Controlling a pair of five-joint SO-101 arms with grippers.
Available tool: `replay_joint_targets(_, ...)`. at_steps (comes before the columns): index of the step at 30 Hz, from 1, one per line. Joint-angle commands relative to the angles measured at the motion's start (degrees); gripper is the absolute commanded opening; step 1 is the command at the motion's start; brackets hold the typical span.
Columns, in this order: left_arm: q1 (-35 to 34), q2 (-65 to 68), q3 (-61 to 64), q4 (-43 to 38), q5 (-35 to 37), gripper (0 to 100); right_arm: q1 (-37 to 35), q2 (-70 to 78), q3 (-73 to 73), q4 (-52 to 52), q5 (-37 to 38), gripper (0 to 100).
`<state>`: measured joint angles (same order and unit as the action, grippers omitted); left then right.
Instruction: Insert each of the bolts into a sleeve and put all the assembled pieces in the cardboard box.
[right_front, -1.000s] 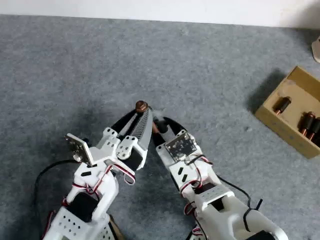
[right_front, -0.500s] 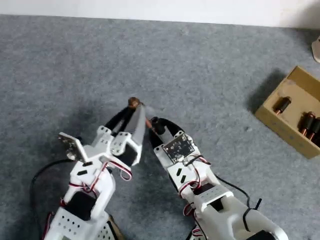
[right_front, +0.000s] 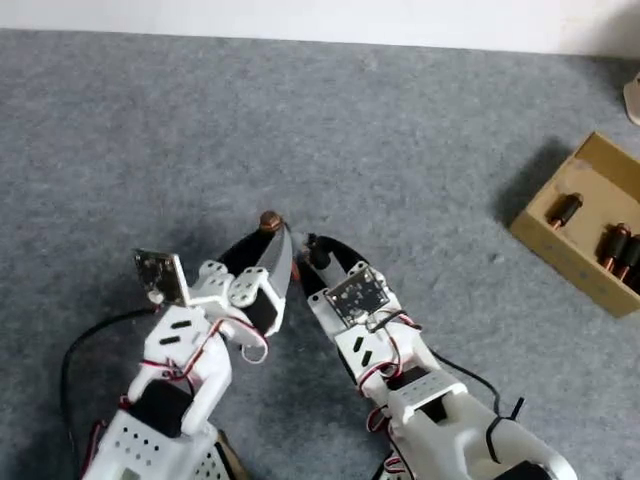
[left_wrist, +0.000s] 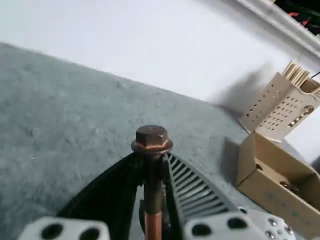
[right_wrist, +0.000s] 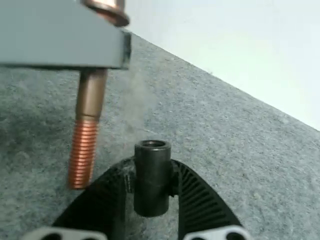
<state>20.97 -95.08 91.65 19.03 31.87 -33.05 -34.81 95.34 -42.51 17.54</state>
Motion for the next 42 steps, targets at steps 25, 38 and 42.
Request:
replay_joint_targets(25, -3.5, 17.9, -6.4, -22.9, 0.3, 1, -0.6, -0.5, 6.1, -0.1, 0.4, 0.5)
replay_joint_targets(38, -3.3, 26.9, -8.0, -29.0, 2.3, 1, -1.8, -0.4, 6.1, 0.0, 0.4, 0.5)
replay_joint_targets(42, -3.0, 34.9, -9.3, -32.4, 2.6, 1, -1.6, -0.4, 6.1, 0.0, 0.4, 0.5)
